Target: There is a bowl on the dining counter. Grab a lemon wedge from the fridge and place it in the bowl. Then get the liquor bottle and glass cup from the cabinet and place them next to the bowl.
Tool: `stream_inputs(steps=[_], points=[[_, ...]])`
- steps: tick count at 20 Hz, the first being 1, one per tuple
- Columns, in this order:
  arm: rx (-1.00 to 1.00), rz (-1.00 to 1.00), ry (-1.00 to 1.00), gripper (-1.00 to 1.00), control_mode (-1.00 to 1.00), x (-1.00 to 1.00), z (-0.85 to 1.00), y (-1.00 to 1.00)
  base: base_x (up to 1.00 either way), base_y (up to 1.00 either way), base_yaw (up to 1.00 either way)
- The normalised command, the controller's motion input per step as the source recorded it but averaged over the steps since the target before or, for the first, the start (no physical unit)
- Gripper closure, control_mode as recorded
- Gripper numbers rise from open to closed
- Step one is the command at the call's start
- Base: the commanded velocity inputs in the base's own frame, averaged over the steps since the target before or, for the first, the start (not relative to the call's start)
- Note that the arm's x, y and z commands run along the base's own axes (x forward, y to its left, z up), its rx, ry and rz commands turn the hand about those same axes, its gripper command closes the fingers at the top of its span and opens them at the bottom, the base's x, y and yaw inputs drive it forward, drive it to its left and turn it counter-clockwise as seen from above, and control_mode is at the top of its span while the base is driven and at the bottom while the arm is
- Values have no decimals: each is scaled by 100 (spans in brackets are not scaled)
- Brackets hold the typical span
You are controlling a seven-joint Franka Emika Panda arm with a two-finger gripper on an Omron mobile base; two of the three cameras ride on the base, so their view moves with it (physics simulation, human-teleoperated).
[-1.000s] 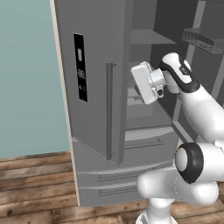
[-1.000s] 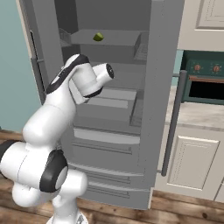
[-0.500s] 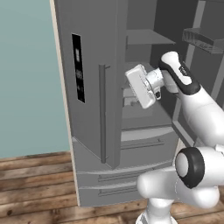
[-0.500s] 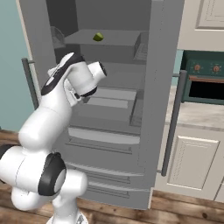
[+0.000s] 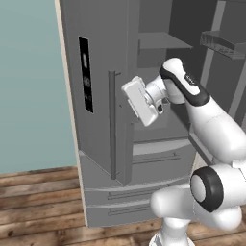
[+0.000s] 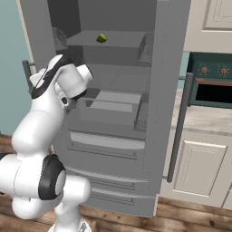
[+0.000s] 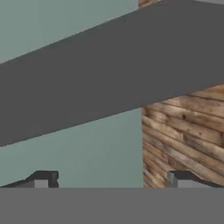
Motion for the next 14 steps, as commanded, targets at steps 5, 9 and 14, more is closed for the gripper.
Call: stream_inputs(steps=[5, 9, 14], points=[[5, 8, 5, -100, -100, 0, 0, 3, 0, 0, 0], [11, 0, 0, -100, -100, 0, 0, -65, 0, 0, 0], [13, 0, 0, -100, -100, 4, 0, -74, 0, 0, 0]])
